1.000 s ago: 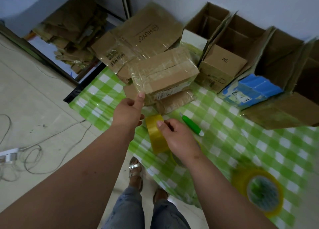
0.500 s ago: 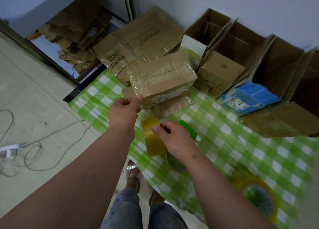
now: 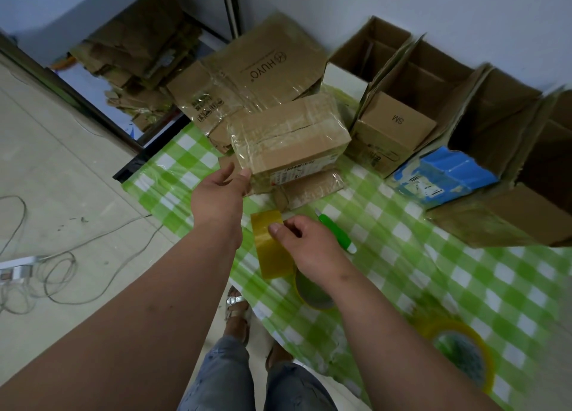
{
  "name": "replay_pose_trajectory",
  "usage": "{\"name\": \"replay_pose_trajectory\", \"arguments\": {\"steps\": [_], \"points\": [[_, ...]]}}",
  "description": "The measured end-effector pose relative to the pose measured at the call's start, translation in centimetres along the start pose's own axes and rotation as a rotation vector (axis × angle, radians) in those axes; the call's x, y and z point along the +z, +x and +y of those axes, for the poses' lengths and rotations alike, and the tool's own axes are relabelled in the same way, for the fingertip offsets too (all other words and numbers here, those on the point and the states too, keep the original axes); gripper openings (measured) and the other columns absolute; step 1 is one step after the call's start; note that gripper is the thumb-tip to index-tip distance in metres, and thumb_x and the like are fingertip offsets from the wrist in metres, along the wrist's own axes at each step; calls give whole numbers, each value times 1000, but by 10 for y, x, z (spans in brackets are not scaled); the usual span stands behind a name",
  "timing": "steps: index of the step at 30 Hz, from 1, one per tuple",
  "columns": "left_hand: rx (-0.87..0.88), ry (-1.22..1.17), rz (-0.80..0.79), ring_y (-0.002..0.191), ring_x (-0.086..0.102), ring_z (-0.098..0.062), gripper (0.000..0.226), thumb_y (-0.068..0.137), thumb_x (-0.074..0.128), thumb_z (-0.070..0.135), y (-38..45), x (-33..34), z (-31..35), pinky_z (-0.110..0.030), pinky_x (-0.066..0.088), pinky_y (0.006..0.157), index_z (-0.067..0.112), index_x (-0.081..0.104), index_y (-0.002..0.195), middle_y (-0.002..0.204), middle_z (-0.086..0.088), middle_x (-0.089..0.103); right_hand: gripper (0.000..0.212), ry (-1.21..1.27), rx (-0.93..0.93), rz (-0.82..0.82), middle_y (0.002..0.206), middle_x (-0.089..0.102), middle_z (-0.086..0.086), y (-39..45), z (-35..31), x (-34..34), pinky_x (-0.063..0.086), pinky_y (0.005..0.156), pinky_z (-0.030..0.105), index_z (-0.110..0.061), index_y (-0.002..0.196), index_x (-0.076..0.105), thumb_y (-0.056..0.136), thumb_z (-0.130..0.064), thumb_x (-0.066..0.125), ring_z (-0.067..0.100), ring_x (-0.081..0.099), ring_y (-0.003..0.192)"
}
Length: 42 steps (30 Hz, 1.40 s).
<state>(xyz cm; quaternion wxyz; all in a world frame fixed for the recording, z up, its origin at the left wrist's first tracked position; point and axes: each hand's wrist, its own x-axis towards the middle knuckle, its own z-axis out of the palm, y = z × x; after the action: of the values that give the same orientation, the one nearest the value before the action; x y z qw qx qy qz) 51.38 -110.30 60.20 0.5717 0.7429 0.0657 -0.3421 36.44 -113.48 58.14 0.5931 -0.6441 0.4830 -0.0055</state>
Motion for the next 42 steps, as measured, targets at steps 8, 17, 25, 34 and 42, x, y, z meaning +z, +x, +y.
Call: {"name": "replay_pose_trajectory", "arguments": {"steps": [8,17,25,34,42], "points": [[-109,-60,-82,96,65,-14,19,97,59,37,-7,-21,-18,-33,54,76,21,62,105,107,5,65,25,-42,-58,14,67,52,-12,1,-4,-2,34,54,21,-27,86,59,94,-51,56,2,49,60],[-134,48,-254,85,65,-11,14,89,67,8,-9,-21,-29,-26,49,67,16,69,78,90,2,71,29,-150,-64,304,80,60,0,5,3,-21,41,62,30,-20,77,59,99,-36,49,14,56,70],[-171,-27,-211,68,67,-4,12,88,68,5,-10,-19,-31,-18,51,52,13,72,81,87,1,72,39,-783,199,336,132,47,6,17,48,-46,32,98,43,-24,132,51,93,-26,52,29,44,122],[-156,-10,-176,65,68,-2,10,86,74,16,-10,-18,-35,-21,52,55,16,74,76,78,6,73,23,-870,86,286,114,56,2,23,54,-49,29,92,39,-26,113,55,90,-22,54,25,51,111],[-155,9,-172,72,67,-7,11,87,74,20,-9,-16,-37,-28,52,66,16,73,77,81,4,73,18,-202,-13,278,79,57,2,10,2,-58,42,52,33,-26,112,42,98,-16,46,18,56,63]]}}
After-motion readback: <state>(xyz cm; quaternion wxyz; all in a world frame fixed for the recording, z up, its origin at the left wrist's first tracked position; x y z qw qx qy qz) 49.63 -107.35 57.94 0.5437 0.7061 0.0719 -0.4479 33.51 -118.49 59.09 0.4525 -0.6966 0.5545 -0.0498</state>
